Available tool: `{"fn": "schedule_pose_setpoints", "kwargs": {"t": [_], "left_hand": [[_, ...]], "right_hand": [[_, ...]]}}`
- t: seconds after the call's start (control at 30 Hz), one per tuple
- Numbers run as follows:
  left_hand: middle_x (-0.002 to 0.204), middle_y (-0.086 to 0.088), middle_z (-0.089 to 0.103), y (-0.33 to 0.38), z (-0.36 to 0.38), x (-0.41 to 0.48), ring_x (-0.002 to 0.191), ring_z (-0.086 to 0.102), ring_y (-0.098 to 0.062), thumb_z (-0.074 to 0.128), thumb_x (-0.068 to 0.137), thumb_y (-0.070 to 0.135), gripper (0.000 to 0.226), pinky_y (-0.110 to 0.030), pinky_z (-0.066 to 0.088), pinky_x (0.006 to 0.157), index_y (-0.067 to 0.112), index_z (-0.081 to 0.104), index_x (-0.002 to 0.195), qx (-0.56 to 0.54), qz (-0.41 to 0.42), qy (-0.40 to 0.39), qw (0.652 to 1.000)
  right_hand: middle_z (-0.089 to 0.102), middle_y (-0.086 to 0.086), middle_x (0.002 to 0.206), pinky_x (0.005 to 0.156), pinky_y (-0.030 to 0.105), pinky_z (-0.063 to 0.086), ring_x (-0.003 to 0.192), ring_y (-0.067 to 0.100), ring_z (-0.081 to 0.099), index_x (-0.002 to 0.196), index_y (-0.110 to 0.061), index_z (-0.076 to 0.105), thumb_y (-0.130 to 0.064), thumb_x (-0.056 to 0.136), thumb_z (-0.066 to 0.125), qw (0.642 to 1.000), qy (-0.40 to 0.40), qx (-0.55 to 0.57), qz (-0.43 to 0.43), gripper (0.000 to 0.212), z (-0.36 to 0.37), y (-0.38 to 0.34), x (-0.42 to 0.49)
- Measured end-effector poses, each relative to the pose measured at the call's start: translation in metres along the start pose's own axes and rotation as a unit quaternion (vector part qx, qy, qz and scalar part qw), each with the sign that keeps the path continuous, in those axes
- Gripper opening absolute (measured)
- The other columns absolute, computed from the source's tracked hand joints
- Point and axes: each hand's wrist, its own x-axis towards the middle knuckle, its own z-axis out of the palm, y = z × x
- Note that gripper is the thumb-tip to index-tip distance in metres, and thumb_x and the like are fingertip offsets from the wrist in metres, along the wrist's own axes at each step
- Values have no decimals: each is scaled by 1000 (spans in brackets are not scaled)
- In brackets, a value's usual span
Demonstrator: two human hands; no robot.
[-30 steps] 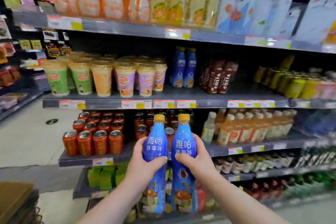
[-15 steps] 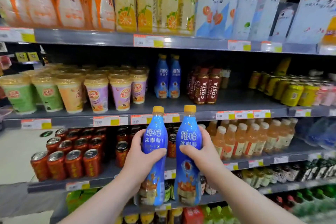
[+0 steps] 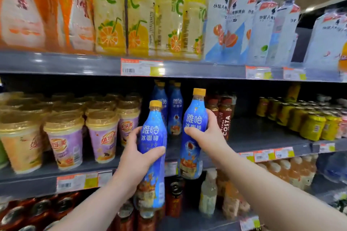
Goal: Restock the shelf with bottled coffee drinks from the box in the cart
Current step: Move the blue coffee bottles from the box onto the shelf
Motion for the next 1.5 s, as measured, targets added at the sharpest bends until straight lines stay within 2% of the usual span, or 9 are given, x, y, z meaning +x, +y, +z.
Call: {"fn": "schedule_pose_setpoints", "kwargs": {"t": [0.17, 0.33, 0.47, 0.67, 0.77, 0.83, 1.03, 1.17, 1.5], "left_hand": [[110, 3, 64, -7, -8, 47, 93, 66, -17, 81, 60, 22, 71, -43, 54, 84, 36, 42, 119, -1, 17, 24, 1000], [112, 4, 63, -9, -4, 75, 94, 64, -13, 76, 53, 25, 77, -32, 52, 81, 32, 42, 122, 8, 36, 37, 999], [110, 7, 63, -10, 5, 92, 91, 64, -9, 73, 51, 22, 75, -26, 49, 79, 33, 42, 119, 2, 61, 57, 996], [106, 17, 61, -13, 23, 118, 86, 65, 1, 76, 50, 23, 67, -26, 52, 82, 41, 44, 106, 51, 76, 87, 992], [107, 18, 58, -26, 37, 134, 97, 63, -14, 78, 46, 27, 77, -40, 50, 94, 41, 39, 111, 88, 76, 132, 984], [110, 6, 60, -35, 45, 142, 100, 62, -18, 78, 47, 27, 78, -44, 49, 96, 44, 37, 111, 95, 66, 153, 981], [126, -3, 56, -46, 63, 159, 111, 57, -17, 84, 64, 8, 86, -32, 44, 99, 33, 29, 125, 185, 62, 133, 972], [132, -2, 50, -58, 63, 159, 120, 51, -17, 87, 52, 24, 102, -41, 43, 104, 25, 31, 137, 226, 39, 119, 966], [126, -5, 57, -70, 56, 157, 115, 55, -22, 77, 74, 17, 66, -35, 45, 99, 16, 42, 129, 296, -64, 71, 950]], "right_hand": [[61, -2, 110, 96, 43, 50, 99, 17, 62, 134, -26, 34, -14, 73, 75, 999, 34, -30, -12, 74, 16, 16, 62], [57, 4, 114, 94, 37, 49, 100, 20, 59, 134, -19, 30, -11, 74, 75, 998, 47, -35, -7, 76, 26, 32, 102], [58, 1, 108, 80, 29, 49, 92, 16, 59, 125, -21, 34, -7, 74, 76, 999, -23, -26, 13, 67, 26, 51, 124], [61, 0, 116, 90, 33, 50, 101, 15, 61, 134, -33, 32, 2, 77, 69, 995, -100, 25, 16, 76, 19, 76, 146], [55, -2, 125, 99, 35, 47, 111, 15, 58, 140, -26, 24, -25, 56, 81, 995, -97, -23, 11, 102, 22, 88, 144], [55, 0, 121, 96, 34, 49, 110, 16, 58, 125, -27, 33, -37, 43, 81, 992, -94, -79, 17, 96, 22, 100, 139], [60, -2, 108, 79, 20, 44, 95, 10, 59, 111, -27, 40, -11, 68, 78, 982, -144, -120, 17, 59, 15, 118, 138], [61, -1, 112, 83, 23, 48, 100, 11, 60, 114, -28, 42, -18, 63, 75, 981, -161, -109, 20, 62, 15, 117, 140], [54, -7, 104, 80, 20, 41, 95, 9, 54, 128, -20, 32, -13, 75, 75, 971, -185, -141, 57, 68, 15, 109, 140]]}}
